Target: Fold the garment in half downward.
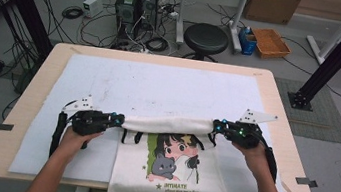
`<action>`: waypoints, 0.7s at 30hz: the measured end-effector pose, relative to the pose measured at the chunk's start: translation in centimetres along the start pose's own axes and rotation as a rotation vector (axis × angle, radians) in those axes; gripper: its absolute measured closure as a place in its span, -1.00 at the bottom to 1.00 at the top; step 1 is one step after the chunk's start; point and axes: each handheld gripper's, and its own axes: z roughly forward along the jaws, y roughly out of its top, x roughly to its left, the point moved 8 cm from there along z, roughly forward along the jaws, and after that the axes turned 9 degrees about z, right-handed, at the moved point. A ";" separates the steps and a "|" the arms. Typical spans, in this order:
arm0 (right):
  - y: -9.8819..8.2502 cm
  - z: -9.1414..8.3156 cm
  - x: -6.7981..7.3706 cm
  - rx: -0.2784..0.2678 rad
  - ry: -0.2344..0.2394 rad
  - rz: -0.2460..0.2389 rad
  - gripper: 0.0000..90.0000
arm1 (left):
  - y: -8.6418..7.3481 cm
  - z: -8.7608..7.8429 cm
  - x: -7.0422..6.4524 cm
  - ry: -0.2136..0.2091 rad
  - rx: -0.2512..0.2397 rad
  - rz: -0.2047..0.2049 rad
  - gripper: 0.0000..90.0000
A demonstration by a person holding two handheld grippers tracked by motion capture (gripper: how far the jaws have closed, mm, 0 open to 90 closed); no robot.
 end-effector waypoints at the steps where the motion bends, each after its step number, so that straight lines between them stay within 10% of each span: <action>1: -0.4 -0.3 0.5 0.008 0.015 -0.013 0.89 | -0.2 -0.2 -0.5 -0.007 0.007 0.002 0.87; 11: -4.9 -2.3 2.6 0.159 0.086 -0.054 0.87 | -2.2 -1.0 -5.0 -0.171 0.117 0.030 0.81; 13: -5.5 -2.4 2.8 0.169 0.111 -0.018 0.58 | -1.5 -0.7 -5.3 -0.176 0.101 0.003 0.42; 17: -4.1 -3.1 2.7 0.081 0.138 0.059 0.05 | 0.7 -0.7 -3.4 -0.038 0.028 -0.023 -0.10; 19: -3.0 -3.2 1.8 0.020 0.065 0.087 -0.09 | 0.5 -0.3 -1.5 0.100 0.099 -0.020 -0.13; 21: -2.6 -2.6 0.6 0.013 -0.031 0.094 -0.26 | -0.2 0.5 -0.3 0.146 0.153 -0.057 -0.22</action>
